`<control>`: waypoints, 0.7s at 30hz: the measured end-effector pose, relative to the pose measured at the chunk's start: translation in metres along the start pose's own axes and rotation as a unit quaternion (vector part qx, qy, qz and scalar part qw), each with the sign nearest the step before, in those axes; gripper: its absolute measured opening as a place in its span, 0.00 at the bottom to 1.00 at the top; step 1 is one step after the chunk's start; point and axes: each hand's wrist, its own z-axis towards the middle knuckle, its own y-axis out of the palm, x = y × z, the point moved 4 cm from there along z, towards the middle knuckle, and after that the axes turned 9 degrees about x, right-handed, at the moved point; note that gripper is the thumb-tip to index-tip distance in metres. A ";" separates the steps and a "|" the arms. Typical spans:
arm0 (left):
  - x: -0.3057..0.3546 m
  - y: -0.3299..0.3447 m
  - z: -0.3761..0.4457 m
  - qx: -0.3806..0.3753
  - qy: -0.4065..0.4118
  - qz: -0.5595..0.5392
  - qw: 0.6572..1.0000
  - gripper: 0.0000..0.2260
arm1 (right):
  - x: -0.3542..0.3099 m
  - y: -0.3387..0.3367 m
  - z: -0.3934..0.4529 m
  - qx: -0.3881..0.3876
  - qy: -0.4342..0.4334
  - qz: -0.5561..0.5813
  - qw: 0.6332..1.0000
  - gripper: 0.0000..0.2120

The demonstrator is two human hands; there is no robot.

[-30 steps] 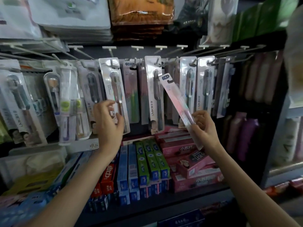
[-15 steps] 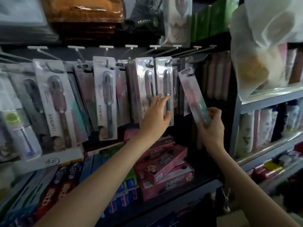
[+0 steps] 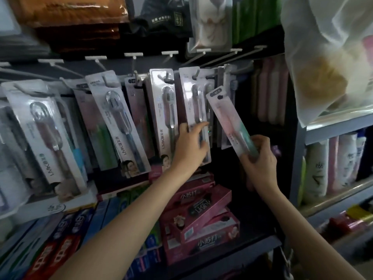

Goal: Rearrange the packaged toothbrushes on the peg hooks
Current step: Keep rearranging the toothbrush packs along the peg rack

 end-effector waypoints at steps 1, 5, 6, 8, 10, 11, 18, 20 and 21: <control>0.002 -0.002 -0.003 0.012 0.018 0.001 1.000 0.21 | -0.002 0.001 0.000 -0.002 -0.001 0.008 1.000 0.17; -0.002 -0.020 -0.007 0.064 0.039 -0.021 0.997 0.17 | -0.002 0.008 0.001 0.009 0.006 0.022 1.000 0.18; -0.005 -0.025 -0.006 0.075 0.032 -0.022 0.996 0.16 | -0.001 0.010 0.000 0.010 0.014 0.023 1.000 0.17; -0.011 -0.037 -0.004 0.094 0.026 -0.015 0.995 0.14 | -0.001 0.012 -0.002 0.013 0.018 0.020 1.000 0.17; -0.015 -0.047 -0.002 0.103 0.031 0.002 0.994 0.14 | -0.002 0.013 -0.003 0.016 0.014 0.010 1.000 0.17; -0.016 -0.050 -0.001 0.102 0.036 0.012 0.994 0.14 | -0.002 0.013 -0.004 0.018 0.019 0.007 1.000 0.17; -0.017 -0.055 -0.001 0.092 0.040 0.028 0.995 0.16 | -0.002 0.010 -0.004 0.019 0.054 0.001 0.998 0.18; -0.019 -0.053 -0.001 0.092 0.037 0.023 0.995 0.16 | -0.001 0.007 -0.003 0.024 0.061 -0.011 0.998 0.18; -0.019 -0.053 -0.001 0.091 0.035 0.021 0.995 0.16 | -0.001 0.005 -0.002 0.028 0.066 -0.014 0.997 0.18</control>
